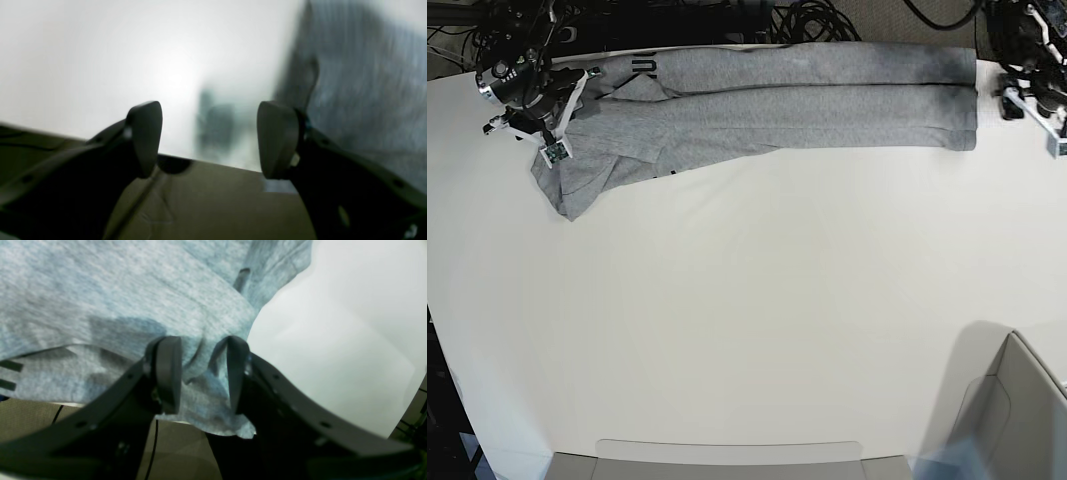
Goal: Fold the T-shirt properly
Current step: 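Regrasp the folded strip end with the left gripper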
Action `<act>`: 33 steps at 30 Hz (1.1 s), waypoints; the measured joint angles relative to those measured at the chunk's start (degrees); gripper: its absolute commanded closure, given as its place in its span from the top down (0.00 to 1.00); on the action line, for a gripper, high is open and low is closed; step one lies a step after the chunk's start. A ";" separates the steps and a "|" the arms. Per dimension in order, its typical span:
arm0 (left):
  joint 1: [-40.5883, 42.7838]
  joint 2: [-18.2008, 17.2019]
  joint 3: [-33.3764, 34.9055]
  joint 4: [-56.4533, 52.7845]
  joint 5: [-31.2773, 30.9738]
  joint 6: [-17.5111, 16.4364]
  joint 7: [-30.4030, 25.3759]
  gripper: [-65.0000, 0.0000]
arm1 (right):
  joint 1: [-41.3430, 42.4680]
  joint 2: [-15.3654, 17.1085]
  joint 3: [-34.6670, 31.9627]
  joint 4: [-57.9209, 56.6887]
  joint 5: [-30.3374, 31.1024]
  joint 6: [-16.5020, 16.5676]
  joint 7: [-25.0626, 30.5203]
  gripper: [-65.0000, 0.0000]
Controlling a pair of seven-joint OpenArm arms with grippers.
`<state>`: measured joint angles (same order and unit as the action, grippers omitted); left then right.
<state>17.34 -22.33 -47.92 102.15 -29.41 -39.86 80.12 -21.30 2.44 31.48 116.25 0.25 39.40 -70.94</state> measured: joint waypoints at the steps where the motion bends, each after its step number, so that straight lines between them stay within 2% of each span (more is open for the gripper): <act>1: 0.17 -0.13 -0.81 2.14 -1.53 -0.02 0.07 0.67 | 0.00 -0.11 0.02 0.00 -0.09 0.00 -0.02 0.35; 6: 0.39 0.76 -0.11 4.22 -3.23 -0.07 0.07 0.67 | -0.02 -1.16 0.00 0.00 -0.11 0.00 -0.04 0.35; 9: 1.33 1.62 3.26 4.17 -1.84 -0.04 0.42 0.67 | 0.02 -1.16 -0.07 0.00 -0.02 0.00 0.00 0.35; 13: 2.08 5.22 5.16 4.04 -2.73 -0.09 0.57 0.67 | 0.02 -1.05 -0.04 0.00 -0.15 0.00 0.00 0.35; 18: 2.69 5.16 5.18 3.10 3.91 -0.07 0.42 0.67 | 0.02 -1.07 -0.11 0.00 -0.04 0.00 -0.02 0.35; 21: 2.64 6.32 6.23 -0.15 7.13 -0.09 -1.88 0.67 | 0.00 -0.92 -0.11 0.00 -0.07 0.00 -0.02 0.35; 23: 2.62 6.62 6.32 -2.45 7.17 -0.26 -3.74 0.67 | 0.00 -0.87 -0.11 0.00 -0.22 0.00 -0.02 0.35; 33: 2.64 6.32 6.29 -3.34 7.45 -0.07 -3.72 0.68 | 0.00 -0.85 -0.11 0.00 -0.07 0.00 -0.02 0.35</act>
<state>19.99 -16.01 -41.63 98.80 -21.96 -39.92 76.40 -21.30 1.58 31.38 116.25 0.19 39.40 -70.96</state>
